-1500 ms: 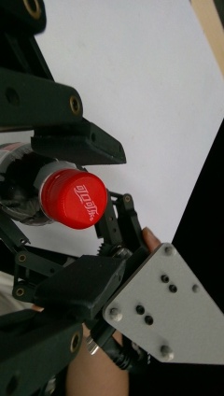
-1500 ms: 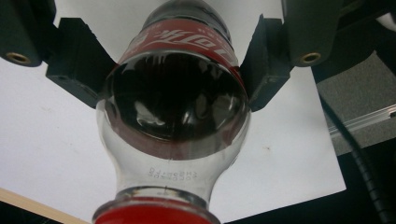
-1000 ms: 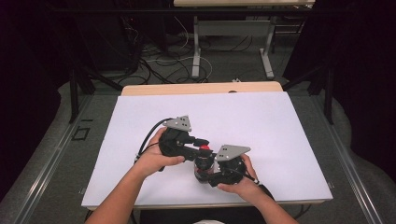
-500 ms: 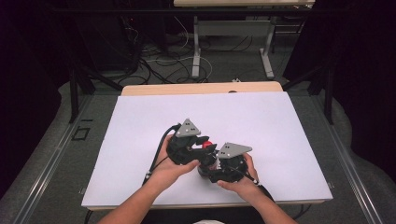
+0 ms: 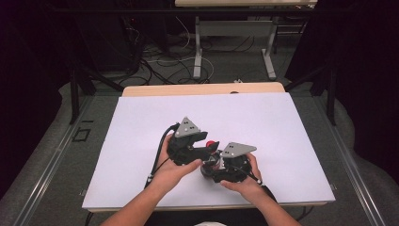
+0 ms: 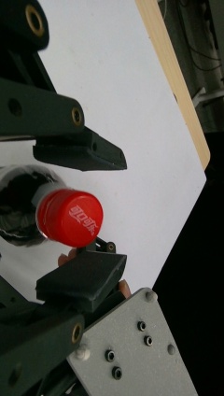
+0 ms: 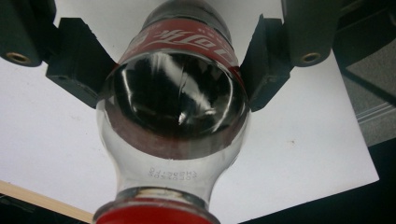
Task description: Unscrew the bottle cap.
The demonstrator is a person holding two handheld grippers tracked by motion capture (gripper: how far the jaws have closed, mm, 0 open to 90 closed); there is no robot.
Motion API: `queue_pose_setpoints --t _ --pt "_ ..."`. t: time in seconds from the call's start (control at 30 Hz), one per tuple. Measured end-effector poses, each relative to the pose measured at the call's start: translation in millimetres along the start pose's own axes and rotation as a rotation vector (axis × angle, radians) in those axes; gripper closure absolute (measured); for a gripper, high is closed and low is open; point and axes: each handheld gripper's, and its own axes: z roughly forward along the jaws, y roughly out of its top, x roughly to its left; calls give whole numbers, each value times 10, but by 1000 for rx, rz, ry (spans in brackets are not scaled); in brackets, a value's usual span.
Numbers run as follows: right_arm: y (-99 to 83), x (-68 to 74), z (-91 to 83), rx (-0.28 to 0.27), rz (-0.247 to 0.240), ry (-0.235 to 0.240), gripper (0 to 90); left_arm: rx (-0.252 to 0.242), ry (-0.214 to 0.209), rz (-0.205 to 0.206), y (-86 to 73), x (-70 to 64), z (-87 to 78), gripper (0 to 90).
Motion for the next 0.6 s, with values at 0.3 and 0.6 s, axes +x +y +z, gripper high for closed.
queue_pose_setpoints --t 0.3,0.6 --pt "15 14 -9 5 -13 41 301 80 -236 79 76 250 -24 424" --pt "18 37 1 12 -37 71 301 98 -346 113 13 417 83 474"
